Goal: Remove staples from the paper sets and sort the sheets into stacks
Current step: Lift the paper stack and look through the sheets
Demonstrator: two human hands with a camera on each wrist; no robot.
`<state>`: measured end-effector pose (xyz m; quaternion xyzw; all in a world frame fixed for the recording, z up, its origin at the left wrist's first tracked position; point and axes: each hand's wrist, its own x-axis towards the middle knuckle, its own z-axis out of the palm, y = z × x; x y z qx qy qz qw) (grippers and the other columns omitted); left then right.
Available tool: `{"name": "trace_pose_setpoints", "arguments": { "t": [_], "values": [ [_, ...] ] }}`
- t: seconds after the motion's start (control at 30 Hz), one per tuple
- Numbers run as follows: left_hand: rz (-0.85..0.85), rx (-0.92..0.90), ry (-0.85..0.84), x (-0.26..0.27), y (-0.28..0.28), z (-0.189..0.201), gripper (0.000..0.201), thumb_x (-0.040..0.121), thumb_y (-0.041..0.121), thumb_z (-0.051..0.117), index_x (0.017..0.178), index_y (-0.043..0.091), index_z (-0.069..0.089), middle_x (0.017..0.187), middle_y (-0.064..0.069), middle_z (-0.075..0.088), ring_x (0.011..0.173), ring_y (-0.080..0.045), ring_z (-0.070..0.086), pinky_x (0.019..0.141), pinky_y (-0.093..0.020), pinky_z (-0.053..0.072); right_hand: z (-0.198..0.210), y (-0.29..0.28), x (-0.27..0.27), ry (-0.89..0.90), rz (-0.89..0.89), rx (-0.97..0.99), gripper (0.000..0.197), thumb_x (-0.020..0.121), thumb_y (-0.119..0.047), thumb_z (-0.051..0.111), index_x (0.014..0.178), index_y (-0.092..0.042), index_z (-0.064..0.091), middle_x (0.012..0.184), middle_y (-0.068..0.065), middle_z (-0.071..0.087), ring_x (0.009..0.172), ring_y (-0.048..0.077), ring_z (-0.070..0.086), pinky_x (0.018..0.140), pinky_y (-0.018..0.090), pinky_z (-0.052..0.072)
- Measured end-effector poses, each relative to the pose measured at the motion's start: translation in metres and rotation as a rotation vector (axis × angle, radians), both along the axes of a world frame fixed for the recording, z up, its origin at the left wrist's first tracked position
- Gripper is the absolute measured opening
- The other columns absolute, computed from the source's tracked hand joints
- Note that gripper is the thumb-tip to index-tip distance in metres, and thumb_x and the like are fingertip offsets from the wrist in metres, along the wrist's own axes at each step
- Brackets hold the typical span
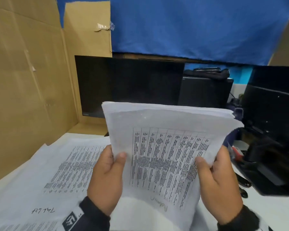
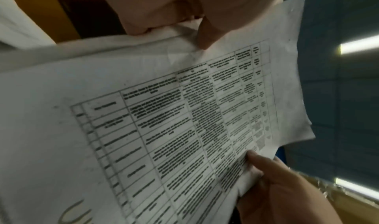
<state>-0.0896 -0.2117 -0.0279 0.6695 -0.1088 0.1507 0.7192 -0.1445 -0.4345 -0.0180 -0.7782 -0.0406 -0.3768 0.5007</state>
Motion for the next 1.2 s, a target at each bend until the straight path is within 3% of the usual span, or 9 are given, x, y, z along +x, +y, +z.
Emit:
{"name": "trace_pose_setpoints", "arguments": {
  "t": [0.2,0.37,0.47,0.57,0.67,0.8,0.97,1.1,1.2],
  "values": [
    [-0.020,-0.089,0.022,0.002,0.004,0.005,0.020,0.096,0.022,0.060,0.099,0.036,0.073,0.107,-0.001,0.079,0.104,-0.028,0.073,0.102,-0.061,0.050,0.005,0.005,-0.004,-0.098,-0.042,-0.035,0.024,0.091,-0.024,0.062,0.106,-0.040,0.053,0.107,-0.034,0.063,0.098,-0.007,0.063,0.073,0.020,0.048],
    [-0.073,-0.136,-0.001,-0.013,-0.004,0.004,0.025,0.088,0.031,0.056,0.104,0.040,0.073,0.115,-0.002,0.077,0.113,-0.030,0.070,0.105,-0.063,0.046,0.003,0.006,-0.005,-0.085,0.118,0.084,0.062,0.094,0.015,0.046,0.127,-0.036,0.041,0.125,-0.023,0.062,0.119,0.004,0.061,0.097,0.025,0.052],
    [-0.106,-0.116,-0.065,-0.022,-0.006,0.006,0.032,0.090,0.035,0.056,0.120,0.041,0.065,0.124,0.007,0.074,0.120,-0.017,0.067,0.104,-0.047,0.047,0.007,0.008,-0.009,-0.081,0.122,-0.019,0.077,0.090,0.019,0.046,0.149,-0.025,0.023,0.131,-0.035,0.050,0.124,-0.002,0.055,0.099,0.018,0.049],
    [-0.088,-0.099,-0.101,-0.021,-0.003,0.006,0.030,0.099,0.039,0.059,0.128,0.034,0.057,0.124,0.013,0.072,0.117,-0.004,0.066,0.097,-0.029,0.046,0.008,0.009,-0.011,-0.042,0.135,-0.063,0.100,0.092,0.013,0.050,0.155,-0.041,-0.005,0.137,-0.052,0.035,0.126,-0.017,0.046,0.095,0.004,0.043],
    [-0.059,-0.039,-0.107,-0.021,0.000,0.006,0.029,0.097,0.037,0.057,0.125,0.033,0.058,0.121,0.019,0.072,0.114,0.005,0.064,0.091,-0.018,0.046,0.012,0.009,-0.013,0.038,0.160,-0.105,0.102,0.095,-0.004,0.051,0.148,-0.060,-0.016,0.151,-0.047,0.018,0.138,-0.014,0.034,0.112,0.021,0.037],
    [0.001,0.046,-0.097,-0.021,0.003,0.004,0.022,0.100,0.029,0.057,0.120,0.034,0.065,0.117,0.019,0.073,0.114,0.001,0.065,0.106,-0.035,0.047,0.016,0.011,-0.016,0.076,0.140,-0.141,0.101,0.097,-0.002,0.046,0.146,-0.062,-0.019,0.150,-0.050,0.012,0.134,-0.019,0.033,0.117,0.027,0.033],
    [0.001,-0.043,-0.058,-0.021,0.007,0.011,0.020,0.104,0.028,0.057,0.106,0.043,0.070,0.114,0.008,0.077,0.111,-0.017,0.071,0.104,-0.055,0.049,0.016,0.010,-0.013,0.034,0.088,-0.162,0.091,0.099,0.004,0.045,0.158,-0.036,-0.013,0.140,-0.059,0.015,0.104,-0.027,0.048,0.085,0.012,0.051],
    [-0.070,-0.057,0.017,-0.019,0.005,0.008,0.034,0.104,0.015,0.050,0.113,0.040,0.071,0.120,0.008,0.076,0.117,-0.013,0.069,0.110,-0.051,0.045,0.010,0.014,-0.010,0.020,0.090,-0.190,0.090,0.100,-0.002,0.045,0.151,-0.049,-0.012,0.132,-0.064,0.021,0.118,-0.031,0.039,0.087,-0.007,0.033],
    [-0.017,-0.053,0.006,-0.017,0.004,0.007,0.036,0.107,0.017,0.049,0.107,0.043,0.073,0.116,0.007,0.077,0.114,-0.017,0.070,0.108,-0.056,0.047,0.011,0.020,-0.011,0.047,0.100,-0.186,0.085,0.101,-0.012,0.044,0.153,-0.053,-0.009,0.140,-0.054,0.027,0.127,-0.023,0.039,0.092,-0.003,0.035]
  ]
}}
